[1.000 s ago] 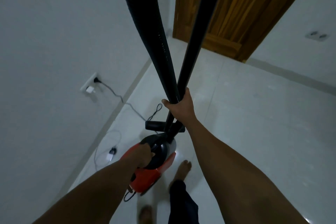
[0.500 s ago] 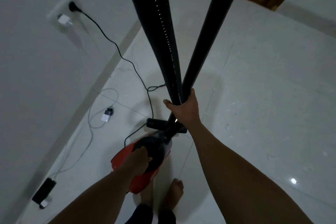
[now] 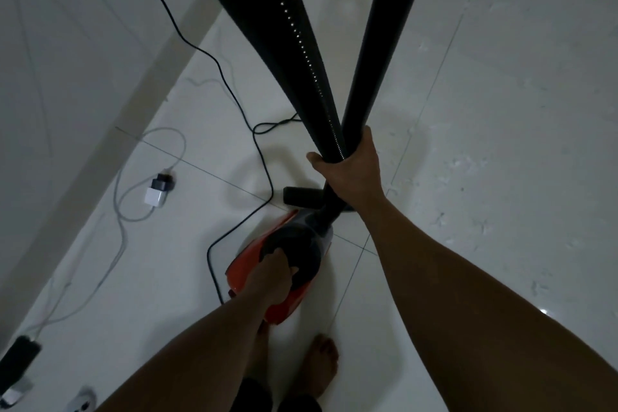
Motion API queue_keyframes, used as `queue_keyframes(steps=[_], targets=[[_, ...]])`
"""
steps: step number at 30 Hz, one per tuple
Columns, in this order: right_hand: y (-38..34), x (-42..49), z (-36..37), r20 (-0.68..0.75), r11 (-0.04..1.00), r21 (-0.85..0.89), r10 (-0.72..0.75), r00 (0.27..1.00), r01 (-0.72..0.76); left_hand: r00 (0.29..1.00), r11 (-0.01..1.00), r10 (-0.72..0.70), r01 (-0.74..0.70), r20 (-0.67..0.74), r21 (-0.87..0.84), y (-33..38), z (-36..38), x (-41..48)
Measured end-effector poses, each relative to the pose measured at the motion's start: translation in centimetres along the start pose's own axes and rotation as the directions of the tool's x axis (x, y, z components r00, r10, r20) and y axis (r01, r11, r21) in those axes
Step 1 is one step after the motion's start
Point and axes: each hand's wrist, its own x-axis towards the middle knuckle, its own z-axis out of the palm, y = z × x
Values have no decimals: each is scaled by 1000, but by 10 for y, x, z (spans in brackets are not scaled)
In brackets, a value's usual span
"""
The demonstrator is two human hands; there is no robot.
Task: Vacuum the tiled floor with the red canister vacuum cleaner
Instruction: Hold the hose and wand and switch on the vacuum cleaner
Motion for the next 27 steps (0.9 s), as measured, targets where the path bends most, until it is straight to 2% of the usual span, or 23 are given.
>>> queue_keyframes(steps=[7,9,11,13,19,24,27], targets=[[10,3,3,-7,998,-8,-60,998,60,980,990,120,-130,-160,-56,-13,21,8],[12,0,3,-15,998,-5,-69,997,69,958,972,229,-218,-170,83,-40,20,8],[15,1,4,-23,997,5,-74,997,75,915,871,389,-327,-108,367,-76,21,14],[20,2,4,-51,997,22,-75,996,76,899,777,435,-349,-46,524,-103,27,16],[36,3,7,-119,990,46,-126,985,132,864,815,475,-359,-167,455,-115,52,24],[39,2,8,-130,985,73,-147,980,158,835,792,526,-411,-162,451,-123,46,32],[42,0,9,-141,984,81,-147,979,159,809,797,546,-421,-219,432,-125,47,35]])
